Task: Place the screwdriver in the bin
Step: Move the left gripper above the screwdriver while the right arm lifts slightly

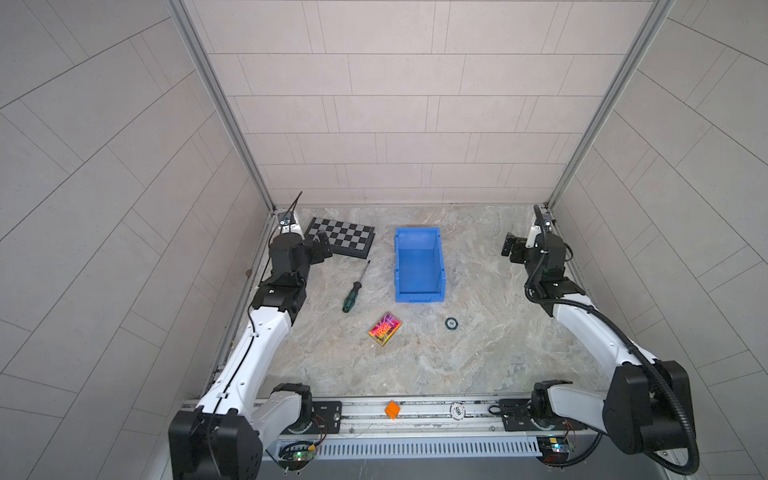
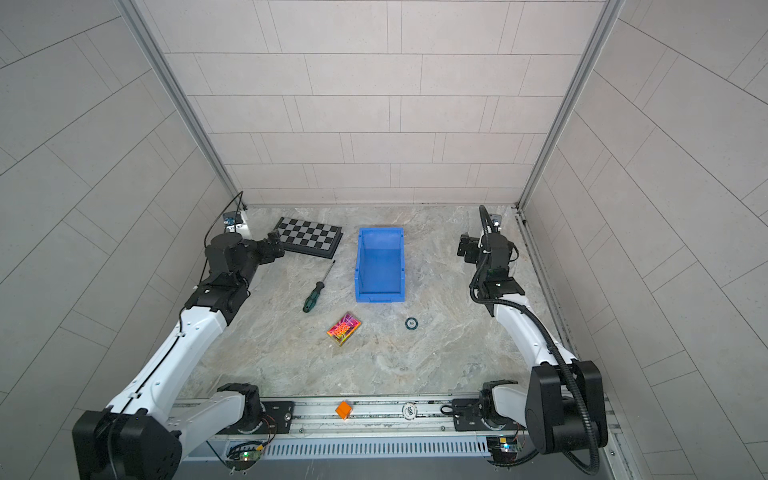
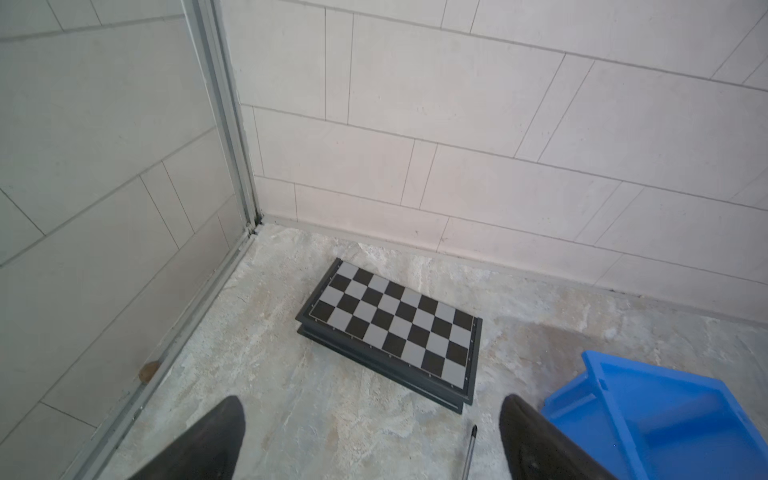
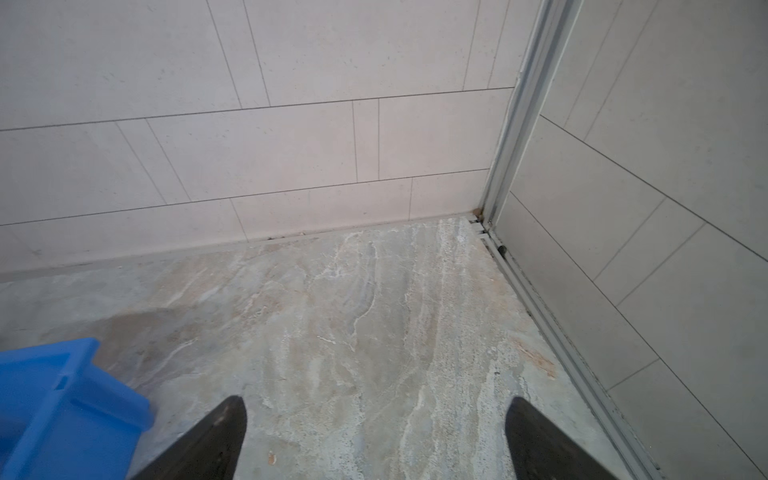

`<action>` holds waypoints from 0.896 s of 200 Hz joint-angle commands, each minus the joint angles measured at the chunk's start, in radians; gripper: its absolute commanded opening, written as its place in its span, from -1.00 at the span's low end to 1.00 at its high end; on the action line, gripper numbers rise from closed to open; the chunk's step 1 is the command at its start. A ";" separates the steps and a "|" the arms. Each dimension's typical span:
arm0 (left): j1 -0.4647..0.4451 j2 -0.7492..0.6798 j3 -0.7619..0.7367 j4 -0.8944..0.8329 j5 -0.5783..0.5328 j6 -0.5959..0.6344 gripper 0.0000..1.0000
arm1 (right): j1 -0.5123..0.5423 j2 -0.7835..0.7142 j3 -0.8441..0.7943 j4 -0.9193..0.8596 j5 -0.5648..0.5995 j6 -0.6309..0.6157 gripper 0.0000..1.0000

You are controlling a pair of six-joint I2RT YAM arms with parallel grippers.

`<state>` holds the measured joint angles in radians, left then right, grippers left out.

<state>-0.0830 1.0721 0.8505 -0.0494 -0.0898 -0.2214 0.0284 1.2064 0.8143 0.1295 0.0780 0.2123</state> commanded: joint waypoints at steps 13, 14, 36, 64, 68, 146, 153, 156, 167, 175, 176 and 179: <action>-0.015 0.084 0.035 -0.228 0.123 -0.100 0.99 | -0.004 0.001 0.055 -0.357 -0.119 0.105 0.98; -0.016 0.087 0.036 -0.231 0.125 -0.101 0.99 | -0.004 0.001 0.056 -0.362 -0.120 0.106 0.98; -0.075 0.183 0.084 -0.320 0.098 -0.084 0.99 | -0.004 0.007 0.079 -0.446 -0.199 0.075 0.97; -0.148 0.299 0.129 -0.368 0.079 -0.027 0.99 | -0.004 -0.007 0.059 -0.494 -0.283 0.042 0.99; -0.157 0.313 0.133 -0.373 0.074 -0.021 0.99 | -0.004 -0.010 0.050 -0.496 -0.299 0.036 0.99; -0.197 0.536 0.208 -0.491 0.143 0.051 0.95 | -0.005 -0.031 -0.042 -0.526 -0.401 0.017 0.99; -0.199 0.536 0.201 -0.482 0.146 0.053 0.93 | -0.005 -0.041 -0.048 -0.524 -0.399 0.016 0.99; -0.201 0.535 0.199 -0.479 0.147 0.055 0.92 | -0.005 -0.044 -0.052 -0.523 -0.399 0.016 0.99; -0.202 0.539 0.195 -0.474 0.145 0.056 0.89 | -0.005 -0.055 -0.059 -0.522 -0.399 0.015 0.99; -0.204 0.546 0.196 -0.475 0.140 0.057 0.87 | -0.005 -0.062 -0.064 -0.520 -0.395 0.013 0.99; -0.204 0.547 0.196 -0.476 0.139 0.057 0.86 | -0.005 -0.062 -0.064 -0.520 -0.394 0.012 0.99; -0.204 0.550 0.196 -0.477 0.137 0.059 0.84 | -0.005 -0.063 -0.065 -0.521 -0.392 0.009 0.99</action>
<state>-0.2779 1.6154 1.0397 -0.5011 0.0467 -0.1879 0.0257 1.1843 0.7574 -0.3767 -0.3111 0.2455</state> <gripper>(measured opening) 0.942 0.993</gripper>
